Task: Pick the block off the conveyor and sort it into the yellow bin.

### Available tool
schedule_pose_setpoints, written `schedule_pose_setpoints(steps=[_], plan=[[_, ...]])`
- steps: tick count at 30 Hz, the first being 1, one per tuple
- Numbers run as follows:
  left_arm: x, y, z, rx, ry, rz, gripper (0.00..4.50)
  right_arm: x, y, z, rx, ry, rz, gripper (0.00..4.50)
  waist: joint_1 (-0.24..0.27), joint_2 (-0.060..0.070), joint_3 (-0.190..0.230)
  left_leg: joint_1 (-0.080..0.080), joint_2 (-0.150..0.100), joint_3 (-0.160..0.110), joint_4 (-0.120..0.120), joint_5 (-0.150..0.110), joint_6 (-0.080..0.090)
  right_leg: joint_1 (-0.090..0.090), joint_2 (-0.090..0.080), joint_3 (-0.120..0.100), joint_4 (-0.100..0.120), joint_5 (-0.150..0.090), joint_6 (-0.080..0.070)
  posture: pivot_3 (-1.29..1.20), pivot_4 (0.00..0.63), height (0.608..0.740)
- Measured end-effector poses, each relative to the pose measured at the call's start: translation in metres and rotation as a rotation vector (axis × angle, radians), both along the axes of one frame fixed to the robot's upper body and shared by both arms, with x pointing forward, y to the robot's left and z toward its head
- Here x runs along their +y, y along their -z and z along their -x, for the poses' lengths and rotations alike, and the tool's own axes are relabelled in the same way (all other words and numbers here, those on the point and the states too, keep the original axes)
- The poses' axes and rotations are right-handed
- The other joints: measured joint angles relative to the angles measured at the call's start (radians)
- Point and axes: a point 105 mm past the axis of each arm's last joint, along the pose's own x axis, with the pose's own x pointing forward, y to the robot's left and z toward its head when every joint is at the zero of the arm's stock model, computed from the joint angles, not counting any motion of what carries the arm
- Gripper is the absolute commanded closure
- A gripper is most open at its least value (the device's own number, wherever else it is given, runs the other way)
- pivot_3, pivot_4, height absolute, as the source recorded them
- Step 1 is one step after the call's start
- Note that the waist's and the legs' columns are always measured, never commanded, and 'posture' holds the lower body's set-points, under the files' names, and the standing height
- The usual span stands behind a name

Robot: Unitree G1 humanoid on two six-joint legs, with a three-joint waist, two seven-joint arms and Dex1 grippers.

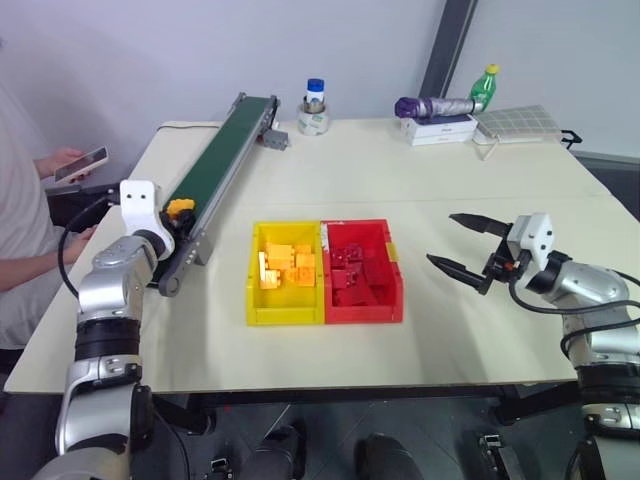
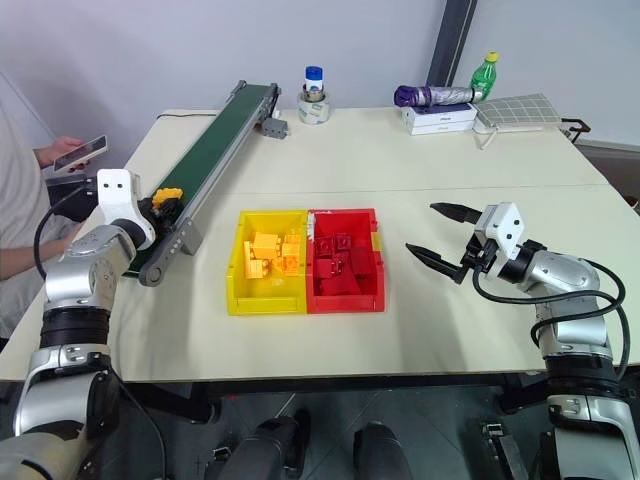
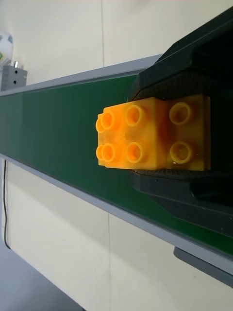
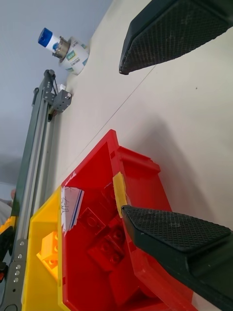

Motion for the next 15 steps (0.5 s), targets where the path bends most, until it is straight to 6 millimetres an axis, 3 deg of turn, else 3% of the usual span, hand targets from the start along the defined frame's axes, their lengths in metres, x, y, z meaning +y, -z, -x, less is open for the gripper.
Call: schedule_pose_setpoints(steps=[4, 6, 8, 11, 15], plan=[[-0.022, -0.024, 0.001, -0.126, 0.105, 0.048, 3.17, 0.000, -0.001, 0.000, -0.001, -0.001, 0.000, 0.00, 0.004, 0.000, 0.000, 0.000, 0.000, 0.000, 0.001, 0.000, 0.000, 0.000, 0.000, 0.000, 0.000, 0.000, 0.000, 0.00, 0.150, 0.740], [-0.044, -0.040, 0.008, -0.196, 0.231, 0.023, 3.17, 0.000, -0.001, 0.000, -0.003, -0.002, 0.000, 0.00, 0.003, 0.000, 0.000, 0.000, 0.000, 0.000, 0.001, 0.000, 0.000, 0.001, 0.000, 0.000, 0.000, 0.000, 0.000, 0.00, 0.150, 0.740], [-0.078, -0.049, 0.027, -0.249, 0.454, -0.067, 3.17, 0.000, -0.002, -0.001, -0.005, -0.002, 0.000, 0.00, -0.001, 0.000, 0.000, 0.000, 0.000, 0.001, 0.000, 0.000, 0.000, 0.001, 0.000, 0.001, 0.000, 0.000, 0.000, 0.00, 0.150, 0.740], [-0.128, -0.030, 0.061, -0.204, 0.799, -0.119, 3.17, 0.001, -0.003, -0.001, -0.008, -0.002, 0.000, 0.00, -0.005, 0.000, 0.000, 0.001, 0.000, 0.001, -0.001, 0.000, 0.000, 0.001, 0.000, 0.001, 0.000, -0.001, -0.002, 0.00, 0.150, 0.740], [-0.146, -0.019, 0.080, -0.173, 0.980, -0.183, 3.17, 0.001, -0.003, -0.001, -0.009, -0.003, 0.000, 0.00, -0.003, 0.001, 0.000, 0.001, 0.001, 0.000, -0.001, 0.000, 0.000, 0.000, 0.000, 0.001, 0.000, -0.002, -0.006, 0.00, 0.150, 0.740]])
